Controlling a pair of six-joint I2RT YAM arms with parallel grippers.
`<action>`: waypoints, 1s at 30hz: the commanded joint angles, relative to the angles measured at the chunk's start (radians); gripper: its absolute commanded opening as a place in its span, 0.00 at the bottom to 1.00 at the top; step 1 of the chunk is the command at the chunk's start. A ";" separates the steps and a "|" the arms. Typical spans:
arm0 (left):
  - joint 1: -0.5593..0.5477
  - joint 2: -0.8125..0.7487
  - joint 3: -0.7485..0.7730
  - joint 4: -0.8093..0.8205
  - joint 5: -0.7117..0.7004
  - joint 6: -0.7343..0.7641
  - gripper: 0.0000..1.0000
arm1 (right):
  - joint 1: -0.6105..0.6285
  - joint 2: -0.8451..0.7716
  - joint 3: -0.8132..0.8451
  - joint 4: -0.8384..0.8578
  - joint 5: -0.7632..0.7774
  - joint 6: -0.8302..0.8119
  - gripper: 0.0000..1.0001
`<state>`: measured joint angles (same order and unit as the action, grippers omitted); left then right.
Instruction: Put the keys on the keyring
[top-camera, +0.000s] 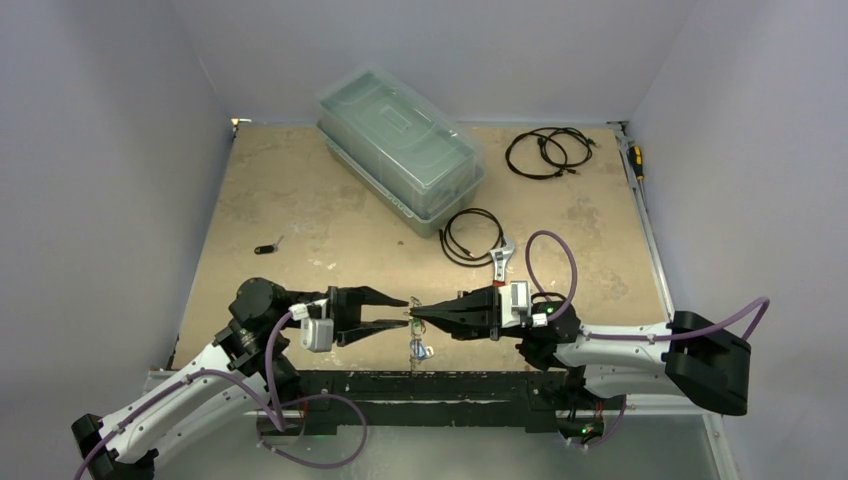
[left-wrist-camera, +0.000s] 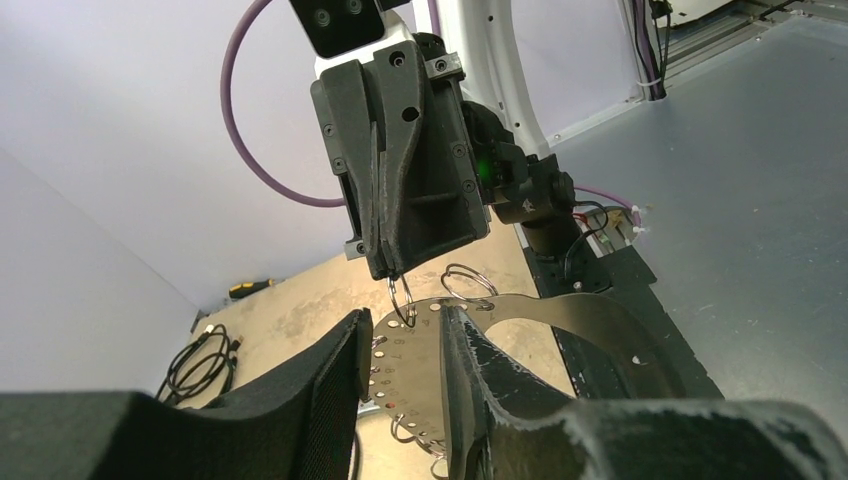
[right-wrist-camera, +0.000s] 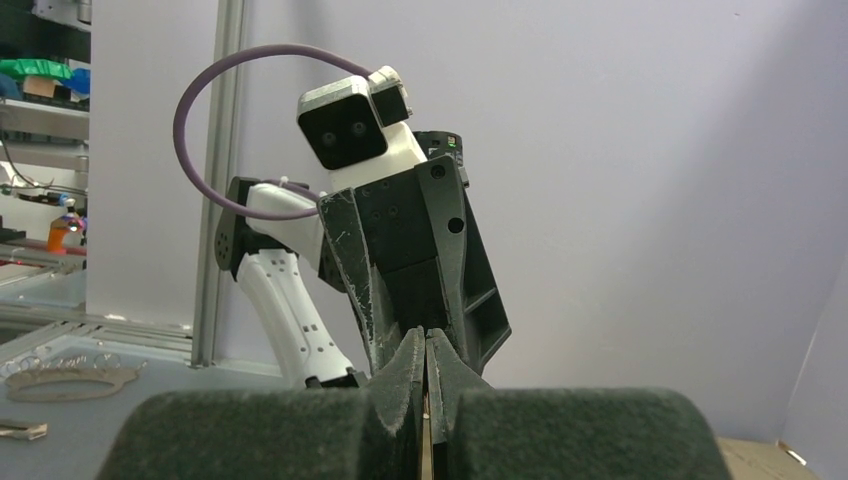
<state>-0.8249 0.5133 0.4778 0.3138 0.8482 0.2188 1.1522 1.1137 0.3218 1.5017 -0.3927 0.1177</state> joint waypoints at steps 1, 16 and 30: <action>0.004 0.001 0.000 0.026 -0.009 -0.019 0.31 | -0.003 -0.002 0.041 0.201 -0.005 0.008 0.00; 0.005 0.043 0.009 0.034 -0.009 -0.043 0.00 | -0.003 0.021 0.049 0.223 -0.025 0.027 0.00; 0.005 0.005 0.054 -0.150 -0.120 0.073 0.00 | -0.003 -0.330 0.163 -0.707 0.214 -0.217 0.54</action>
<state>-0.8249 0.5316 0.4786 0.2150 0.7624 0.2283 1.1496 0.8749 0.3599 1.2232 -0.2966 0.0441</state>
